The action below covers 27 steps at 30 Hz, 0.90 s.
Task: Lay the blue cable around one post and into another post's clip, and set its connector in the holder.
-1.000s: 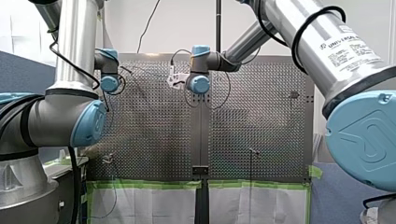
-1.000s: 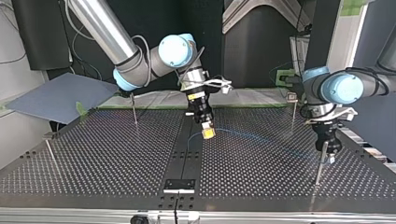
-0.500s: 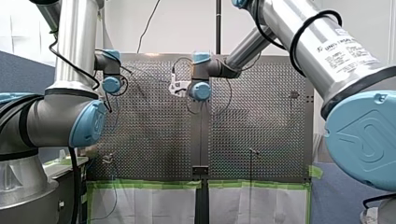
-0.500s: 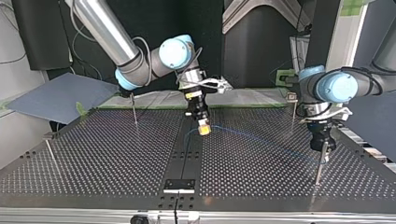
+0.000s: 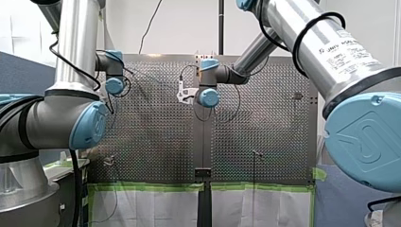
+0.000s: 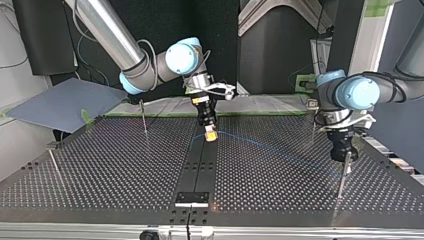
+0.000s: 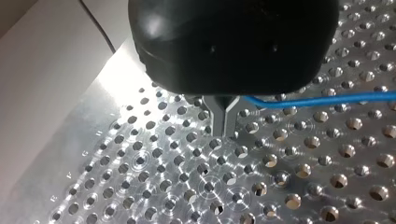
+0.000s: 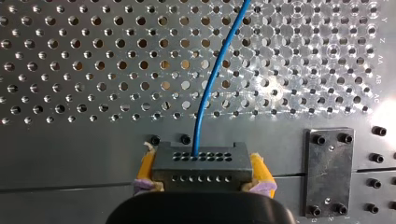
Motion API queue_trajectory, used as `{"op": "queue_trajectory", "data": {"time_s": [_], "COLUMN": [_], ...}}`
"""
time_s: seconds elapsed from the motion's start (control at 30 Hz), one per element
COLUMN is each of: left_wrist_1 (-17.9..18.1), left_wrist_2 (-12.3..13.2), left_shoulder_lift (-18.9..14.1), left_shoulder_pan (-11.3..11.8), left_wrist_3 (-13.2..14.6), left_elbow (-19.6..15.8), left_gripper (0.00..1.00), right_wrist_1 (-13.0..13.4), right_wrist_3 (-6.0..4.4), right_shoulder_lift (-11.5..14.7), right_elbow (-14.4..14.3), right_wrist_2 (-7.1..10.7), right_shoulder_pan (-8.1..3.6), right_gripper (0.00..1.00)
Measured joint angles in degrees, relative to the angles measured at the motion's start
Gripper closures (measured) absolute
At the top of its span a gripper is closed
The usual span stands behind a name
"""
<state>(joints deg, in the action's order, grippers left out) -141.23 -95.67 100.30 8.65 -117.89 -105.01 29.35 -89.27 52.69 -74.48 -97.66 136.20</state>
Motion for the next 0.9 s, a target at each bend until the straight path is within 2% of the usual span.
{"op": "queue_trajectory", "data": {"time_s": [0.03, 0.07, 0.13, 0.17, 0.23, 0.6, 0.87, 0.9], "left_wrist_1": [0.0, 0.0, -0.1, -0.1, -0.3, -1.0, -0.8, -0.8], "left_wrist_2": [-0.2, -0.6, -1.2, -1.7, -2.6, -8.1, -8.8, -8.7], "left_shoulder_lift": [0.0, 0.0, 0.0, 0.0, 0.0, 0.0, 0.0, 0.0], "left_shoulder_pan": [-0.1, -0.3, -0.5, -0.7, -0.9, -1.5, -1.6, -1.6], "left_wrist_3": [0.1, 0.3, 0.5, 0.5, 0.6, 0.7, 1.4, 1.4], "left_elbow": [0.0, 0.0, 0.0, 0.0, 0.0, 0.0, -0.1, -0.1], "left_gripper": [0.72, 0.72, 0.58, 0.58, 0.48, 0.45, 0.45, 0.43], "right_wrist_1": [0.0, 0.0, 0.1, 0.3, 0.8, 2.6, 5.5, 5.9], "right_wrist_3": [0.00, -0.01, -0.05, -0.08, -0.13, -0.29, -1.25, -1.39], "right_shoulder_lift": [0.0, 0.0, 0.0, 0.0, 0.0, 0.0, 0.0, 0.0], "right_elbow": [0.0, 0.0, -0.2, -0.4, -1.0, -4.2, -7.8, -8.3], "right_wrist_2": [0.00, 0.00, 0.01, 0.01, 0.03, 0.01, 0.00, 0.00], "right_shoulder_pan": [-0.02, -0.04, -0.14, -0.22, -0.48, -2.01, -3.71, -3.91], "right_gripper": [1.00, 1.00, 1.00, 1.00, 1.00, 1.00, 1.00, 1.00]}}
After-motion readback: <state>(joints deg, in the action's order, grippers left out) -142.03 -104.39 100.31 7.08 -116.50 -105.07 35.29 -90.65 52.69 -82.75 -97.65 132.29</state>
